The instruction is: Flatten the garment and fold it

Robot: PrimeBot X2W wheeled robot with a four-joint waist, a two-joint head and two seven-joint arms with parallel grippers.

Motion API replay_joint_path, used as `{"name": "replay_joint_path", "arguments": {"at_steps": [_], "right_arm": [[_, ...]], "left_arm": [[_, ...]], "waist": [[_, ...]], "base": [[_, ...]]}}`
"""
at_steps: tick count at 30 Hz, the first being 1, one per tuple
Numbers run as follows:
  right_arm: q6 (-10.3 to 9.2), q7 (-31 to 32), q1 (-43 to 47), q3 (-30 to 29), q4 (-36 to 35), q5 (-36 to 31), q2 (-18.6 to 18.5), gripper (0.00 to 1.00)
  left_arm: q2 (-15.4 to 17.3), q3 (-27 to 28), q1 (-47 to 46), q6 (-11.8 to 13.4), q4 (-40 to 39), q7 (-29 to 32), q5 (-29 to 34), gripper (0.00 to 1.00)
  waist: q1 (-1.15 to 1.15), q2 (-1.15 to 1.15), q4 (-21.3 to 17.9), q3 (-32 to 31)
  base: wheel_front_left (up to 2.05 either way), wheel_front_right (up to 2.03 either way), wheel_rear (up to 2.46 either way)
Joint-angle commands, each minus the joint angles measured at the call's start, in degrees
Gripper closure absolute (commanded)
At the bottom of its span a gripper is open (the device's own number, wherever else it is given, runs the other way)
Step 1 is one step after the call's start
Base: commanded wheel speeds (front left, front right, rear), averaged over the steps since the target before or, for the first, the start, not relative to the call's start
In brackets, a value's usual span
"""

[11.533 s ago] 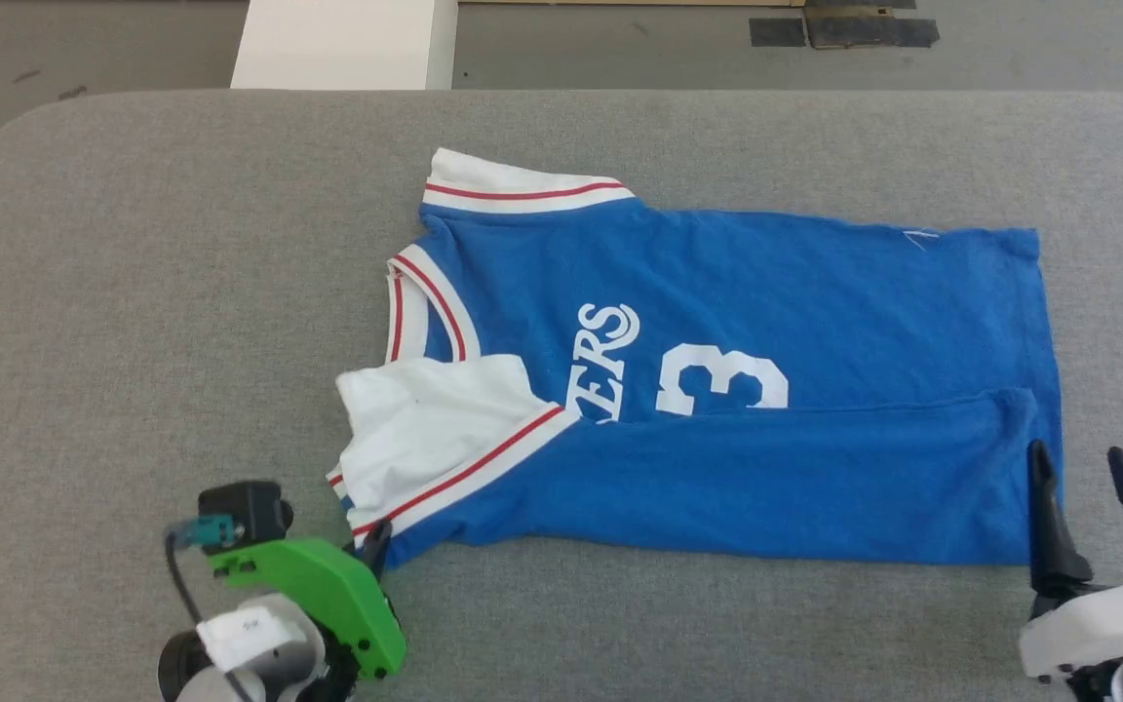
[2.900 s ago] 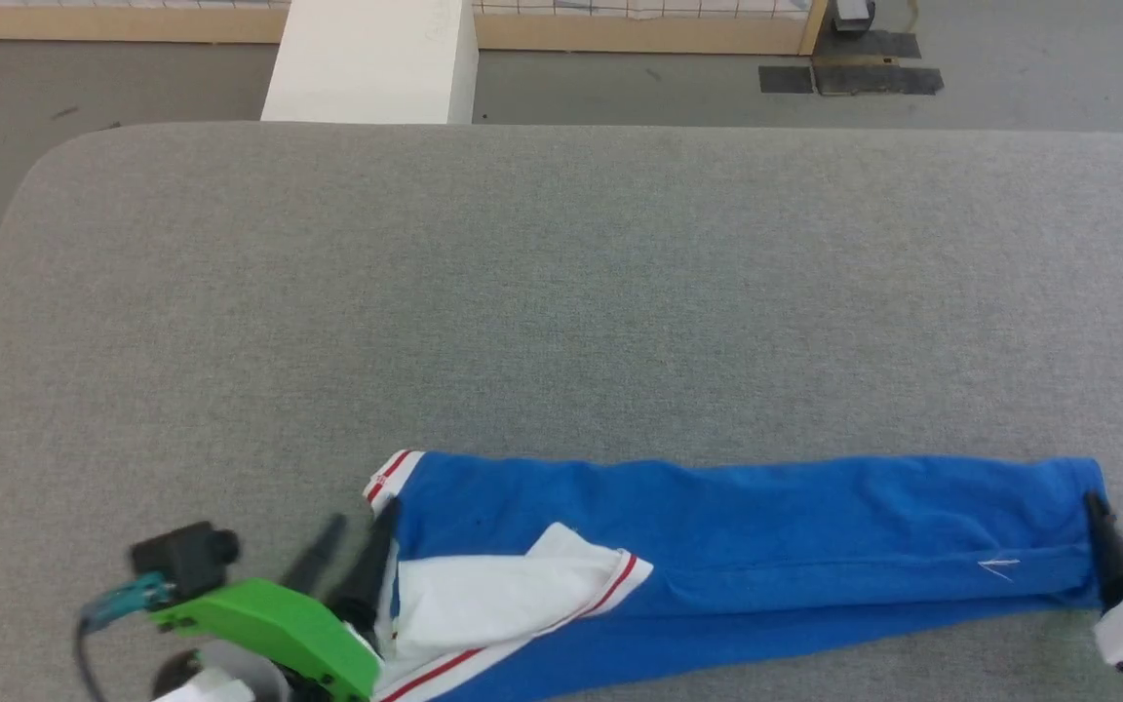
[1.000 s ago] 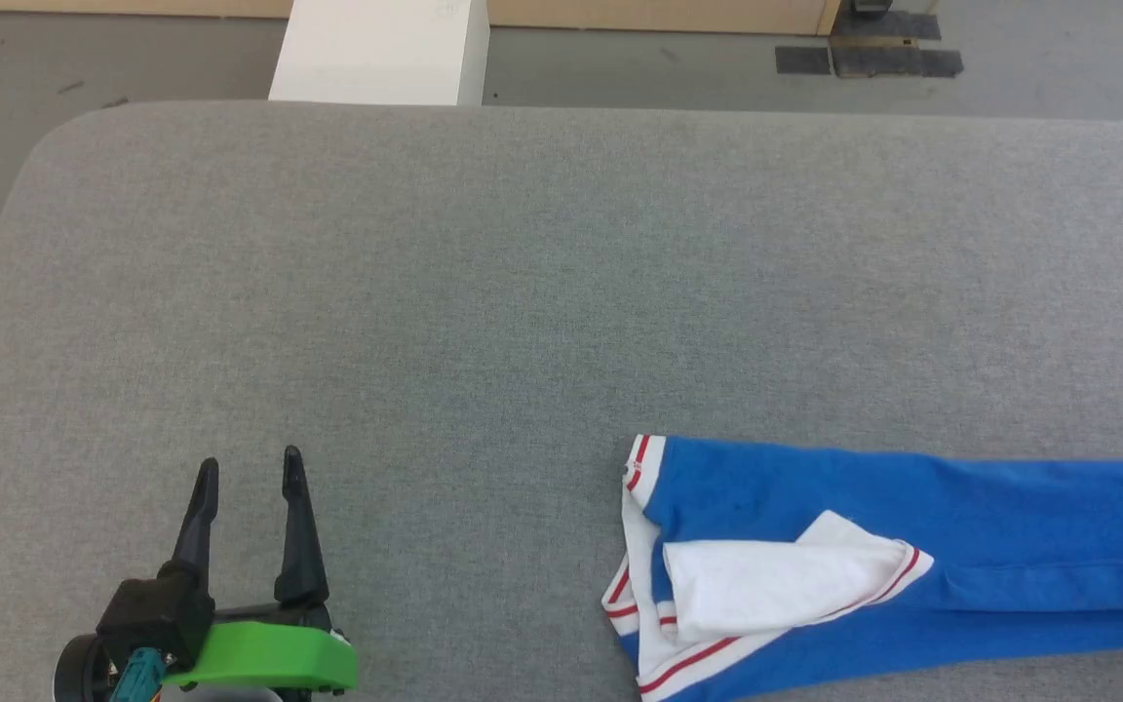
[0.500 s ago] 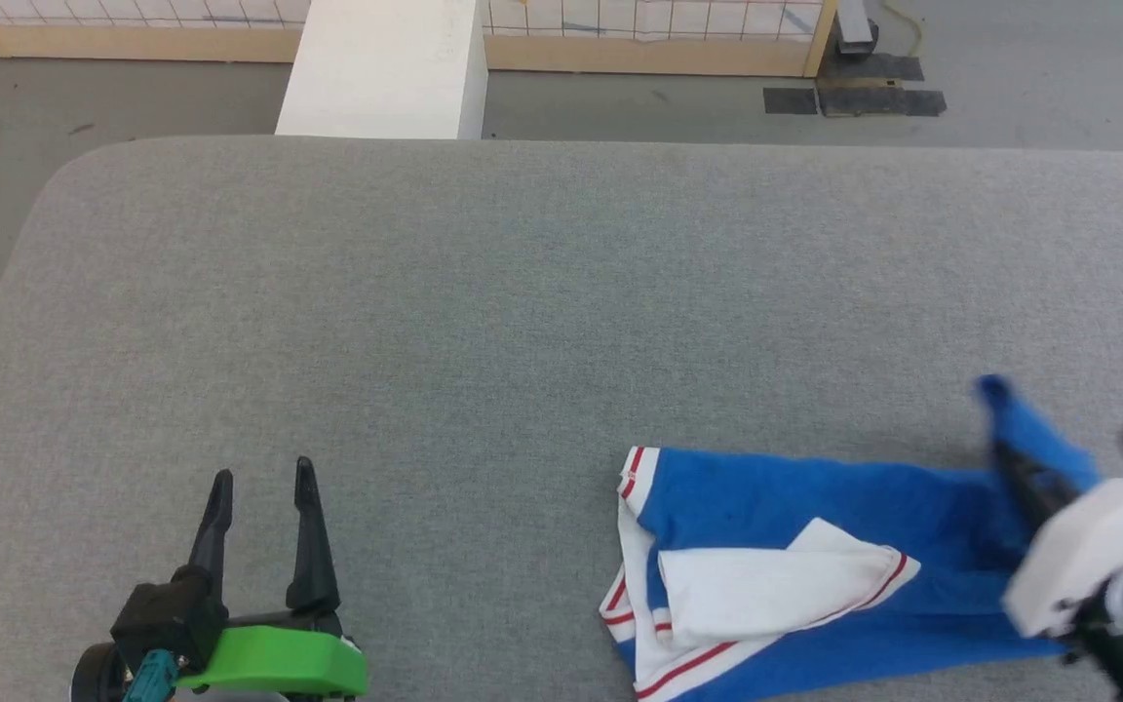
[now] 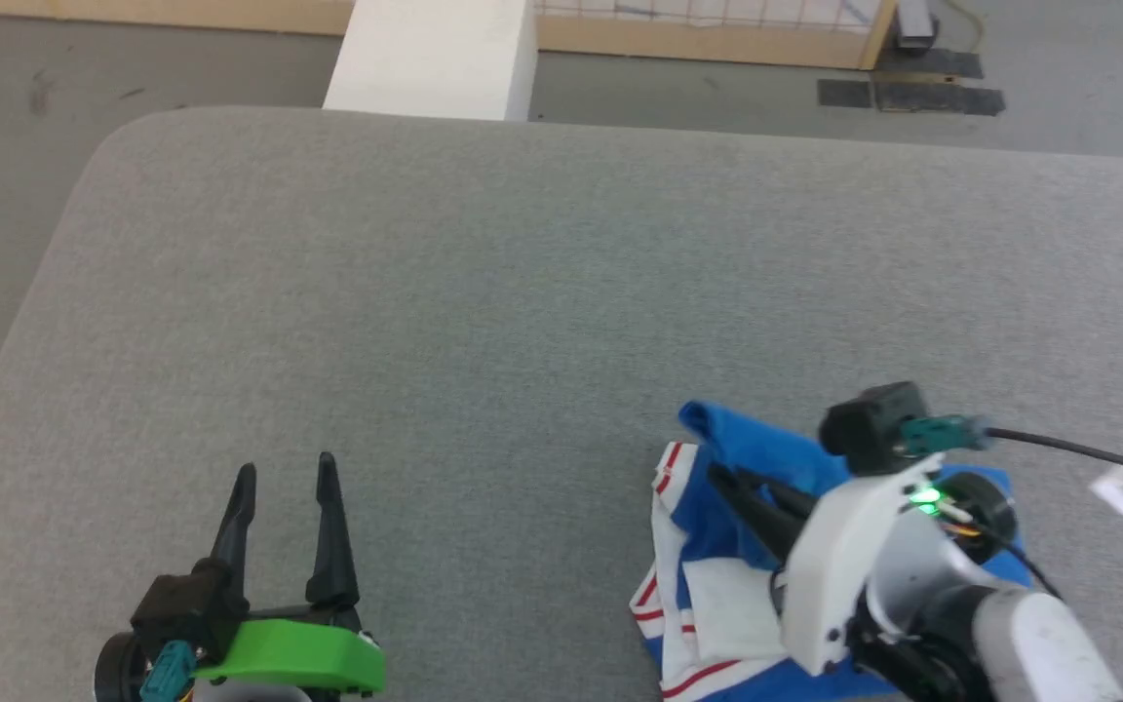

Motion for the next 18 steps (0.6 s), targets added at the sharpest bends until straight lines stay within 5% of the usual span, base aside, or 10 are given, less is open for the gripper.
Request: {"name": "replay_joint_path", "arguments": {"at_steps": [1,12,13,15,18], "right_arm": [[-0.08,0.4,-1.2,0.8,1.5,-0.5,-0.2,1.00],[-0.08,-1.4,-3.0,3.7,15.0,-4.6,0.0,1.00],[-0.08,-1.6,-3.2,3.8,15.8,-4.8,0.1,0.77],[-0.08,-2.0,-3.5,4.1,16.9,-5.0,0.5,0.00],[-0.08,-2.1,-4.1,4.5,17.0,-4.1,1.0,0.00]], "left_arm": [[-0.3,-0.3,-1.2,-0.2,0.3,-0.3,-0.5,0.00],[-0.7,-1.9,-3.2,-0.5,2.1,-0.3,-1.0,0.00],[-0.8,-2.0,-3.2,-0.5,2.2,-0.3,-1.0,0.00],[-0.8,-2.0,-3.2,-0.3,2.3,-0.3,-1.1,0.00],[-0.8,-1.7,-2.8,-0.2,2.4,-0.3,-1.2,0.00]], "waist": [[0.00,0.00,1.2,0.8],[0.00,0.00,5.0,1.8],[0.00,0.00,5.1,1.8],[0.00,0.00,5.0,1.7],[0.00,0.00,4.2,1.2]], "base": [[0.00,0.00,0.00],[0.00,0.00,0.00],[0.00,0.00,0.00],[0.00,0.00,0.00],[0.00,0.00,0.00]]}}
